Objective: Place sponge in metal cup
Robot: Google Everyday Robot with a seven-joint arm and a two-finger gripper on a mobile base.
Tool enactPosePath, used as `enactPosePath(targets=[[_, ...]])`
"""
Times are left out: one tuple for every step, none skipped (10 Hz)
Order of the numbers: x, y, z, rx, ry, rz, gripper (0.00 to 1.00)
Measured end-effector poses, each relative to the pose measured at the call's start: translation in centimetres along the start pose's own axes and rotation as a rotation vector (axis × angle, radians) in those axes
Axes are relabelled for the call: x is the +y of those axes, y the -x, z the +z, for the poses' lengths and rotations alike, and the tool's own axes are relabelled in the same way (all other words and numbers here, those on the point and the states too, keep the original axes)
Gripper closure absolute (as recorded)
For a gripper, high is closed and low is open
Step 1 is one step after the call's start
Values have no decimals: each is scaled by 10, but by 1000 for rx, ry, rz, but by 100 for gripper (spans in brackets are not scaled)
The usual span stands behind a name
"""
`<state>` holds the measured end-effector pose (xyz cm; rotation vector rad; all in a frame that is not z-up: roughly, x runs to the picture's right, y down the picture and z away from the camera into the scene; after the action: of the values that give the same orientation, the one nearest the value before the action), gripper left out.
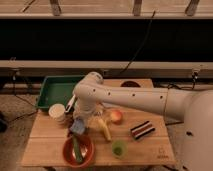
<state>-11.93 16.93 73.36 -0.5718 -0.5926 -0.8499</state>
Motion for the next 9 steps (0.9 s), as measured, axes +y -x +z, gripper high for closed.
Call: enactPosePath(targets=[[0, -1, -1, 6, 1, 0, 20], [0, -4, -2, 14, 1, -1, 20], [1, -6, -3, 22, 2, -1, 20], [2, -9, -5, 28, 2, -2, 20], [3, -12, -7, 35, 3, -4, 20], [6, -16, -10, 41, 2, -3, 20], [7, -19, -12, 44, 1, -1, 20], [9, -24, -18, 49, -7, 2, 20], [13, -33, -31, 49, -19, 12, 20]])
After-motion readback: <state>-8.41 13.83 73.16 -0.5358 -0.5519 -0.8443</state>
